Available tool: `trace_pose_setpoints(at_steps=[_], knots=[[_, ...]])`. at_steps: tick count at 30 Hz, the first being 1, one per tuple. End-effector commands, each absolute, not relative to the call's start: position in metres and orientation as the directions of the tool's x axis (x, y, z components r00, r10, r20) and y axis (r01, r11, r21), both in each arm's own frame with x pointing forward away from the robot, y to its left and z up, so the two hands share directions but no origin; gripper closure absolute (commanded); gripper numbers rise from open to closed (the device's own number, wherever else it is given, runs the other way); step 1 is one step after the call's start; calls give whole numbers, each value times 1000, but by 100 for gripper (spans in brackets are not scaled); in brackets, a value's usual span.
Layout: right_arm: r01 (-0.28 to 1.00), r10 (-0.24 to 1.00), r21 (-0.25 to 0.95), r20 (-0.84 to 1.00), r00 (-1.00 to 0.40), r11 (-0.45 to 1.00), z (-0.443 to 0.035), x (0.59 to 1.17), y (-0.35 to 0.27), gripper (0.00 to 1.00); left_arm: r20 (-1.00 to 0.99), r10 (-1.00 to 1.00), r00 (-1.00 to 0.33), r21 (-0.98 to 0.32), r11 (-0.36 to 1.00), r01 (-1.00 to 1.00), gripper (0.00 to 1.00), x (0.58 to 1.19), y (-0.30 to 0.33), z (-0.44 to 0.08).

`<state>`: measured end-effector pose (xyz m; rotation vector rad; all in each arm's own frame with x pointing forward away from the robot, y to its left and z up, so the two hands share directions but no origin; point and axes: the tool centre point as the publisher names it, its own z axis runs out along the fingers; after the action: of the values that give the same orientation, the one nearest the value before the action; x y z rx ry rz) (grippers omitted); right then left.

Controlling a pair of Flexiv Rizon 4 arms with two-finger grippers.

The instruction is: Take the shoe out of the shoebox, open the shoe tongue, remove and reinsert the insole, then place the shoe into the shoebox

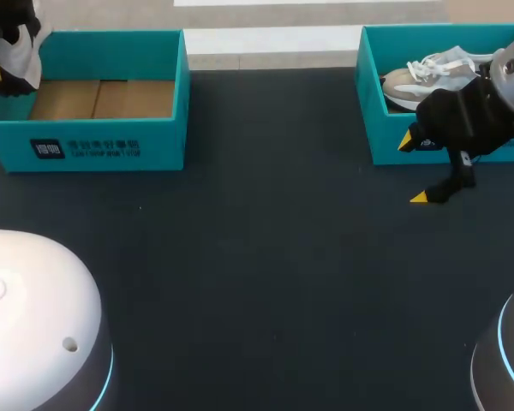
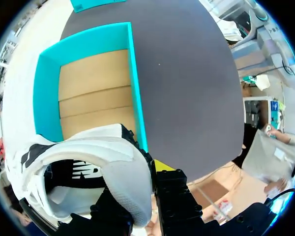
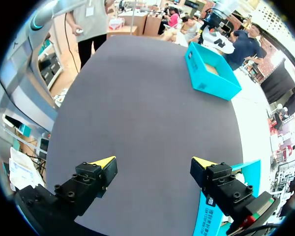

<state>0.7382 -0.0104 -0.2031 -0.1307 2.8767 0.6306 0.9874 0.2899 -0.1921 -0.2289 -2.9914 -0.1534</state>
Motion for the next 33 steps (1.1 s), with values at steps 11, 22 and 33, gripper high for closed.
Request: trace_pose_setpoints(at_steps=[11, 22, 33], knots=[[-126, -45, 403, -205, -978, 907, -204, 739, -9, 0, 243, 947, -211, 226, 156, 962, 100, 1002, 339, -184], [-126, -45, 403, -205, -978, 907, -204, 739, -9, 0, 295, 946, 133, 271, -216, 938, 100, 1011, 343, -169], [-126, -45, 403, -205, -978, 907, -204, 739, -9, 0, 295, 946, 133, 271, -216, 938, 100, 1011, 343, -169]])
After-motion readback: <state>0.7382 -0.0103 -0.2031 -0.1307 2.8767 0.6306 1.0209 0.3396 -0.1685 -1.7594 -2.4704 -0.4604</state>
